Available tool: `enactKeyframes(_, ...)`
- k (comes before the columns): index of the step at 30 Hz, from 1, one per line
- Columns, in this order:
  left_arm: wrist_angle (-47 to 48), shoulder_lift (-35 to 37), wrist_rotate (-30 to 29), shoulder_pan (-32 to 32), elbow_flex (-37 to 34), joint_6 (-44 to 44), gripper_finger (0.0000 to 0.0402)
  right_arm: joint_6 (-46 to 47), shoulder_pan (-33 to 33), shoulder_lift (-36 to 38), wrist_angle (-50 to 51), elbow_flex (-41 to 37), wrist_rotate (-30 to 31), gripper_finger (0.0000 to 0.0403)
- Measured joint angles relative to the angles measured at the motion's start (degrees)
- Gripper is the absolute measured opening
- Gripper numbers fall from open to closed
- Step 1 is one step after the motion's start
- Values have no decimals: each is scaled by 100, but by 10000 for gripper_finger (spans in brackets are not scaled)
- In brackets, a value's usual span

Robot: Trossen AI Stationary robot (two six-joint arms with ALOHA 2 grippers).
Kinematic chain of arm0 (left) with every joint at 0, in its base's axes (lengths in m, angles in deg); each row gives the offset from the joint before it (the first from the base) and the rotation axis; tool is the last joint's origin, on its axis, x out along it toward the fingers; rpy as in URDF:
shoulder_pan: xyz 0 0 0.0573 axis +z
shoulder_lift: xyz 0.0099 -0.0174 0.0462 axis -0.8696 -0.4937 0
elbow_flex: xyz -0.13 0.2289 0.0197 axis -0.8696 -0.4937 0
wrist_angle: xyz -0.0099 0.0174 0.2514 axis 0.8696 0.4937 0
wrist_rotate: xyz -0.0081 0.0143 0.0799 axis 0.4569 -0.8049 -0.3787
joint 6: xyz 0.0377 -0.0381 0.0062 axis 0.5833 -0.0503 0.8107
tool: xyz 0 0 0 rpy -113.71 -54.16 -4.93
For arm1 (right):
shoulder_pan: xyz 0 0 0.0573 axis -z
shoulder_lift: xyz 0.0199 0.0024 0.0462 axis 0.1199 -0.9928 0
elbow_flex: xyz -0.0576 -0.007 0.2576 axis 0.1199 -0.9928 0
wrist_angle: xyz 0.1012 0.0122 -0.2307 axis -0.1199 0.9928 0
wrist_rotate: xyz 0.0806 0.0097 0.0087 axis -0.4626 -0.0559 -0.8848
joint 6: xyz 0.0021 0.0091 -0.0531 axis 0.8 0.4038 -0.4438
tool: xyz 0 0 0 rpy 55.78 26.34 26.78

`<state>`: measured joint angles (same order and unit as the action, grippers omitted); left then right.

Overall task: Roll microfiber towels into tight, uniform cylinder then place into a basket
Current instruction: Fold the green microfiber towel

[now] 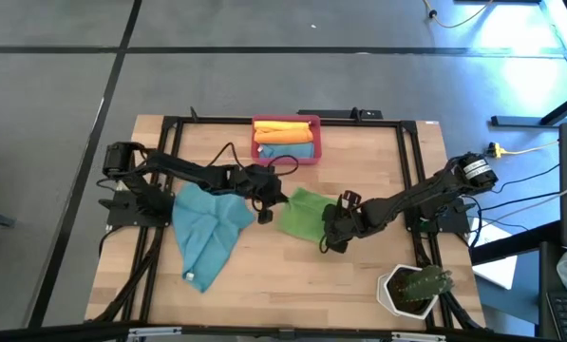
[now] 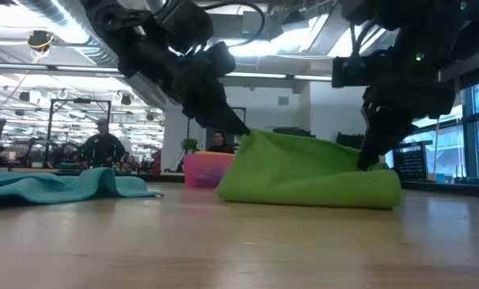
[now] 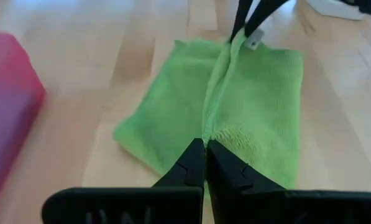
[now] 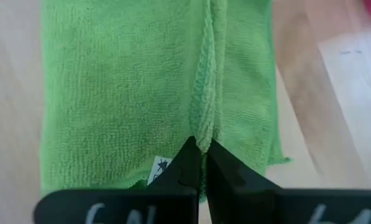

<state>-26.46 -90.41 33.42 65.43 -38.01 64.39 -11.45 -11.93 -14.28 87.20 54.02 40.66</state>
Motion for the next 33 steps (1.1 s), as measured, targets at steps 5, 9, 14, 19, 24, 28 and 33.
enactKeyframes(5, 158, 35, 151, -393, -3, -117, 0, -461, -262, -2, -426, 0, -576, 9)
enactKeyframes(9, 216, 222, 153, -951, -2, -208, 0, -700, -544, -2, -1213, 0, -1353, 9)
enactKeyframes(14, 244, 649, 57, -1783, -4, -326, 0, -1038, -914, -2, -2524, 43, -2168, 9)
enactKeyframes(19, 384, 1306, -840, -2247, -4, 30, 0, -1190, -997, -2, -2200, 372, -1946, 9)
enactKeyframes(24, 587, 2029, -1733, -2194, -4, 551, 0, -1148, -836, 208, -1152, 796, -1160, 9)
enactKeyframes(28, 704, 2481, -1906, -1836, -4, 998, 0, -1214, -616, 609, -302, 1100, -427, 10)
enactKeyframes(33, 694, 2744, -1922, -1134, -2, 1100, 0, -1673, -240, 1185, 343, 1412, 49, 10)
